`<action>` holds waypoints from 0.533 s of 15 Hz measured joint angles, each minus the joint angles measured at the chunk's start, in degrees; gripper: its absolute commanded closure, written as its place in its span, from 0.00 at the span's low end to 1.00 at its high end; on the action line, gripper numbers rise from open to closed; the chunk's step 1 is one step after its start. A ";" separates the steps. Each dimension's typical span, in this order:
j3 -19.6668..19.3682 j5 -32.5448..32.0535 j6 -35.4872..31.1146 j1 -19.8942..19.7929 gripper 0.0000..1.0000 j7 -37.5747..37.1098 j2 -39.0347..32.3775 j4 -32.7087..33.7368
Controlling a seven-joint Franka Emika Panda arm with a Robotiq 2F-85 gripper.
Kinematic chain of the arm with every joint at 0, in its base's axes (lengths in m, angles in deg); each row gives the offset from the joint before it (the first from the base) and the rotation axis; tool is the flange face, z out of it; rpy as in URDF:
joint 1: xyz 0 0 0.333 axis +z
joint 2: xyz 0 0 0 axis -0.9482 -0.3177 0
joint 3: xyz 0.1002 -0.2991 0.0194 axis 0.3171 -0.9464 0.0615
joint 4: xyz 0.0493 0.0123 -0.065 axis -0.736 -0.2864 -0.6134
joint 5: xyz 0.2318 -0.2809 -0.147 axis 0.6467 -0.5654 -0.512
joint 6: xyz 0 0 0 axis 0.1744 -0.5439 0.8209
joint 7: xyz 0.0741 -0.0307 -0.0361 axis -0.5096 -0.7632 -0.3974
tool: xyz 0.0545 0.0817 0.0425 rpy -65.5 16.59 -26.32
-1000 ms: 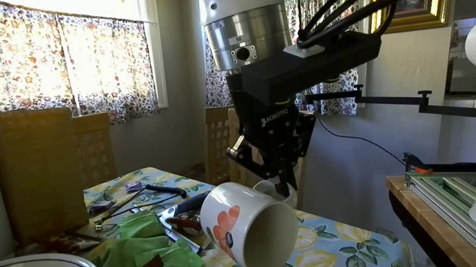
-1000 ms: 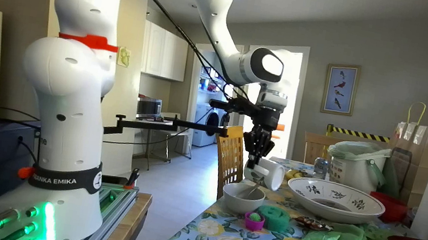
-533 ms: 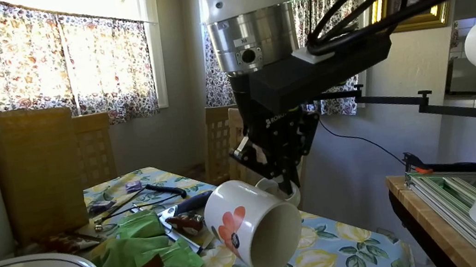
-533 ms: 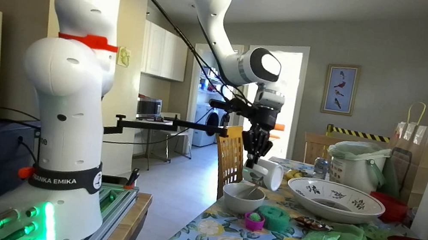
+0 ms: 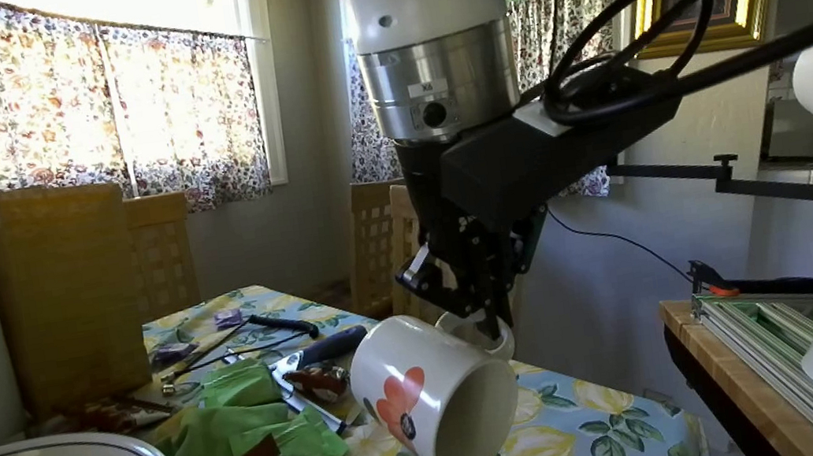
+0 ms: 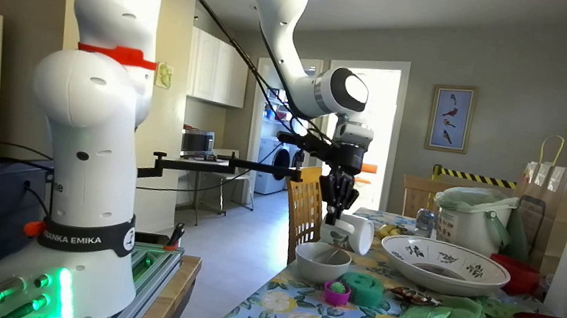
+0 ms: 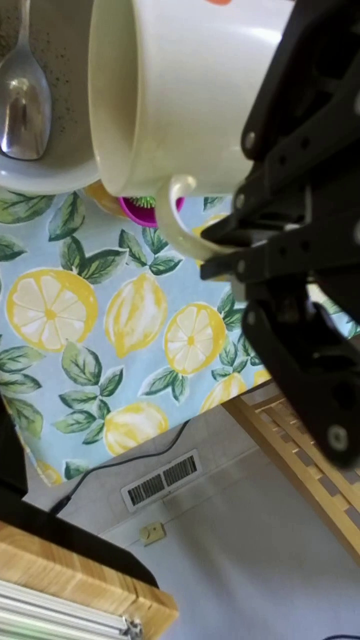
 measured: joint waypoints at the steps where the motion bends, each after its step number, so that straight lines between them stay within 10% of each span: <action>1: 0.03 -0.42 0.00 0.08 0.97 -0.32 -0.10 0.06; 8: 0.06 -1.50 -0.01 0.94 0.97 -2.65 -0.60 0.50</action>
